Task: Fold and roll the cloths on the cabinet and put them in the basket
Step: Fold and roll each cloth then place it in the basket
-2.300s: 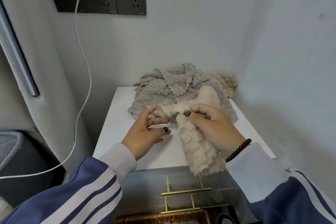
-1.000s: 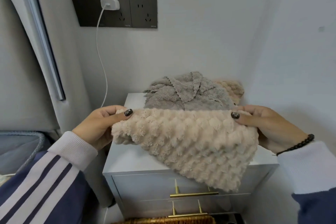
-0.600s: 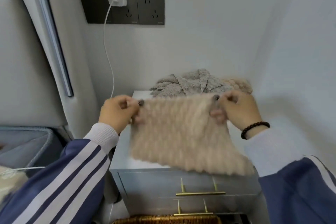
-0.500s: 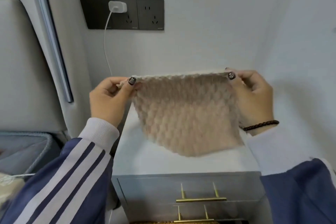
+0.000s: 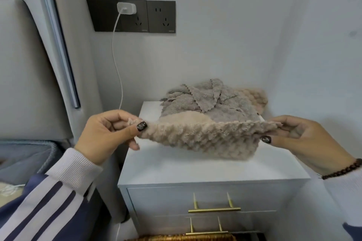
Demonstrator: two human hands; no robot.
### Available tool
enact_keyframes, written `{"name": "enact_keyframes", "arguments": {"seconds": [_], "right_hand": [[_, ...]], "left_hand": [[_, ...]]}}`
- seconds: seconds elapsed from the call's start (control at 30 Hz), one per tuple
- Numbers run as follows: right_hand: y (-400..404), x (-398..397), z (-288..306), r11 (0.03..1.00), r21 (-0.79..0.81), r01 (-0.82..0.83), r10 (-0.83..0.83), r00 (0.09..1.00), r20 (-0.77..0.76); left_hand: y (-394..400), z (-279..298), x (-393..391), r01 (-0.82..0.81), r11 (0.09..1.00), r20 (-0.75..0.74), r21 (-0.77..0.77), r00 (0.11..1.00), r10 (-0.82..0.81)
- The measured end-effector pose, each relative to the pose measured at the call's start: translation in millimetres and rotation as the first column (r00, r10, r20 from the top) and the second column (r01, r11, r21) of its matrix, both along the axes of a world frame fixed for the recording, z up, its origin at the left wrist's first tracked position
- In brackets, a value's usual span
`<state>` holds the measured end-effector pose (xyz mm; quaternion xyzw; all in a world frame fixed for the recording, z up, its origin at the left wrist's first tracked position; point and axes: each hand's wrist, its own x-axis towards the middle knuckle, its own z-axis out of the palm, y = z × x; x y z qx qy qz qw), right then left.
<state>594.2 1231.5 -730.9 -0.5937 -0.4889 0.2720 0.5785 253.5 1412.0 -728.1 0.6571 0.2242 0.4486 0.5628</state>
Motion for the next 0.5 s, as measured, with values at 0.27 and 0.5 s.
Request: {"name": "enact_keyframes", "arguments": {"seconds": [0.27, 0.5], "right_hand": [[-22, -4, 1, 0.756, -0.597, -0.268, 0.325, 0.946, -0.014], [-22, -9, -7, 0.776, -0.617, -0.131, 0.218, 0.974, 0.067]], "left_hand": [[-23, -14, 5, 0.297, 0.936, -0.461, -0.188, 0.815, -0.351], [-19, -25, 8, 0.164, 0.978, -0.558, -0.132, 0.803, -0.21]]}}
